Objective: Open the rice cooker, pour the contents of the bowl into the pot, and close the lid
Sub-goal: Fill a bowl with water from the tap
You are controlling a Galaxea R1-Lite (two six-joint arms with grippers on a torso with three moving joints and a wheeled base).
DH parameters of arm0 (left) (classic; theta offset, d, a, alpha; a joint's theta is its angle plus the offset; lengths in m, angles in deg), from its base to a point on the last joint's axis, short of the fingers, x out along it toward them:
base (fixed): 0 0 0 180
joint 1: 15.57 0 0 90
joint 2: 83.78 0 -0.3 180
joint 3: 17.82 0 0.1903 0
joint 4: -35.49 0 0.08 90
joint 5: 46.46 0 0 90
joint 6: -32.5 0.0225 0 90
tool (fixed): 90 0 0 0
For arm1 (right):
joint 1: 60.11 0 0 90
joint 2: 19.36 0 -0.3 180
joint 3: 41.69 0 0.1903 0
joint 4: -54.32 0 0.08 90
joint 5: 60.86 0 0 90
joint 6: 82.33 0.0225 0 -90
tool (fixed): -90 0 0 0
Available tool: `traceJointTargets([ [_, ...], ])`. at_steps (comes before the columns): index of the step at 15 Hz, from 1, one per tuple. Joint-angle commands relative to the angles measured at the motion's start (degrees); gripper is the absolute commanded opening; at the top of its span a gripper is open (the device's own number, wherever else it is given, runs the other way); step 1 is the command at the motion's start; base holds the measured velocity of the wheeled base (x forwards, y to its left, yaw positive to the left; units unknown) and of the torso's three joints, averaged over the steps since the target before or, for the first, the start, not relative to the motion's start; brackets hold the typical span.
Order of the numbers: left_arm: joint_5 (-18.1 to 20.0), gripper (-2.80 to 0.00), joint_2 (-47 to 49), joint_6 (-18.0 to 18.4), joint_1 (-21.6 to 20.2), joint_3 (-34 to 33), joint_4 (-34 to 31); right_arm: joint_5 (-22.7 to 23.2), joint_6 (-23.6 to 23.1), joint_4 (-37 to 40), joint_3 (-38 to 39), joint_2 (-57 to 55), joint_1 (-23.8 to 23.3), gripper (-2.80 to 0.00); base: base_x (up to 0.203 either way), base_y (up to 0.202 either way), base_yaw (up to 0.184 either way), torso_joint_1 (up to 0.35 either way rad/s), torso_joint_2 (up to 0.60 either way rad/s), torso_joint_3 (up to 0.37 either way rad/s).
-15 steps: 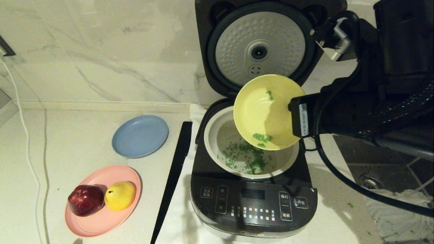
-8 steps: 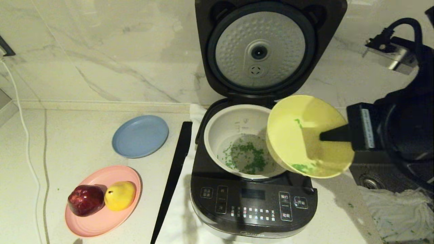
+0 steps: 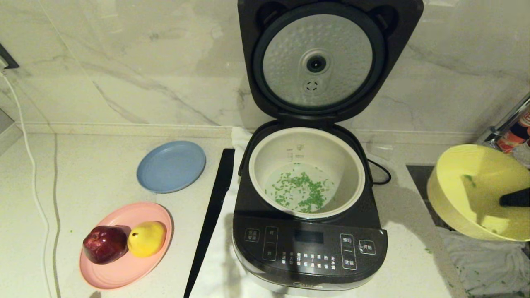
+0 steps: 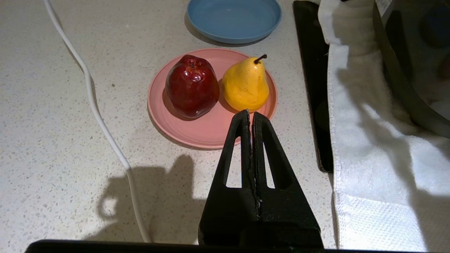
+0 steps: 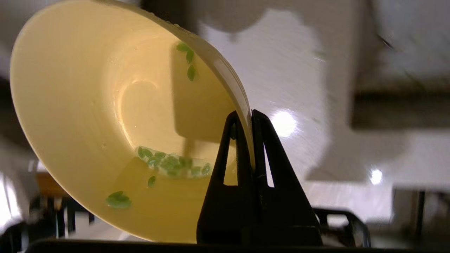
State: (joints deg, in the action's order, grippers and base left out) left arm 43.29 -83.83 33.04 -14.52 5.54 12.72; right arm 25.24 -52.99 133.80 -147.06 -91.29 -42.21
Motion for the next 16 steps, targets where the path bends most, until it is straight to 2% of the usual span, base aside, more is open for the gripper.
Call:
traceJointTargets([
  [1, -0.02, -2.80, -0.04, -0.01, 0.01, -0.18, 0.02, 3.96, -0.92, -0.58, 4.20, 2.25, -15.67, -2.80, 0.000, 0.000, 0.000, 0.000, 0.00, 0.000],
  [5, -0.02, -2.80, -0.04, -0.01, 0.01, -0.25, 0.02, 15.17, -3.22, -7.70, 9.16, -3.15, -44.74, -2.80, 0.000, 0.000, 0.000, 0.000, 0.00, 0.000],
  [8, -0.02, -2.80, -0.04, -0.01, 0.01, -0.18, 0.02, 22.90, -6.77, -13.09, 12.51, -10.19, -61.66, -2.80, 0.000, 0.000, 0.000, 0.000, 0.00, 0.000],
  [9, -0.02, -2.80, -0.04, -0.01, 0.01, -0.18, 0.02, 25.01, -7.95, -17.13, 14.74, -13.21, -66.43, -2.80, 0.000, 0.000, 0.000, 0.000, 0.00, 0.000],
  [11, -0.02, -2.80, -0.04, -0.01, 0.01, -0.18, 0.02, 27.11, -9.28, -25.43, 18.29, -19.54, -73.84, -2.80, 0.000, 0.000, 0.000, 0.000, 0.00, 0.000],
  [13, -0.02, -2.80, -0.04, -0.01, 0.01, -0.18, 0.02, 28.01, -10.44, -29.52, 19.44, -25.39, -79.45, -2.80, 0.000, 0.000, 0.000, 0.000, 0.00, 0.000],
  [16, -0.02, -2.80, -0.04, -0.01, 0.01, -0.18, 0.02, 30.99, -12.14, -35.36, 18.59, -32.79, -85.11, -2.80, 0.000, 0.000, 0.000, 0.000, 0.00, 0.000],
])
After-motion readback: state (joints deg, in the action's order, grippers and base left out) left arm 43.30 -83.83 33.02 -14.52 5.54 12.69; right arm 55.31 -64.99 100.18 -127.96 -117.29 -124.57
